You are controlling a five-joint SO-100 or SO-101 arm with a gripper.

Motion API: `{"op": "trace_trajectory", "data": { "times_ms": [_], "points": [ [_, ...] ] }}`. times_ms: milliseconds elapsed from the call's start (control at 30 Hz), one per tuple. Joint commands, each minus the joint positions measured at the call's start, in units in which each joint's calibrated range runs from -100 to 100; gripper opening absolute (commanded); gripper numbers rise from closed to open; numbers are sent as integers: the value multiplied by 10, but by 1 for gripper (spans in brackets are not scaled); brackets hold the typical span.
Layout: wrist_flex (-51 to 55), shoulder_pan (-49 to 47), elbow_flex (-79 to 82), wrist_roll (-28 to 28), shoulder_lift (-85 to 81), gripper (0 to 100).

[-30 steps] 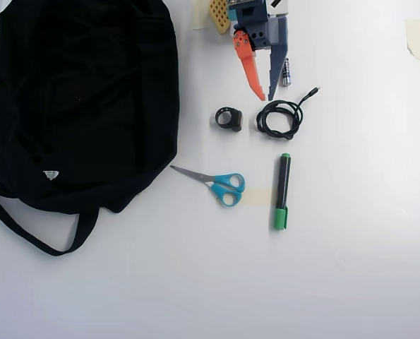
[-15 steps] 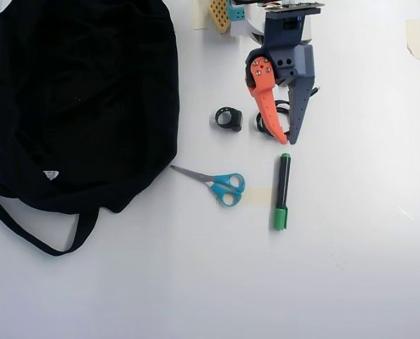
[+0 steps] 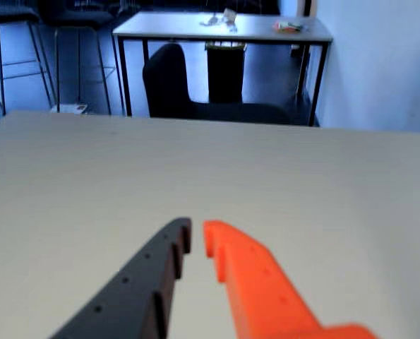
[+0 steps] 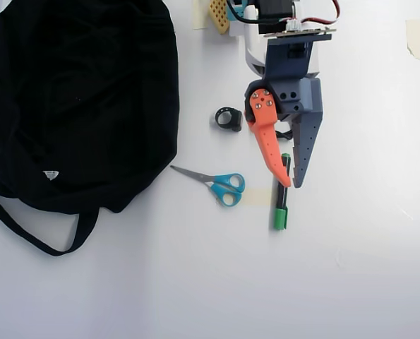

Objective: Put the cable into the black bag

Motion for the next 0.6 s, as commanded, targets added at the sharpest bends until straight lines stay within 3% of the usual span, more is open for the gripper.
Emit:
{"op": "trace_trajectory", "data": {
  "times_ms": [0,567],
  "points": [
    [-12,10,-39,3,10,2],
    [-8,16,-29,3,0,3]
  ]
}}
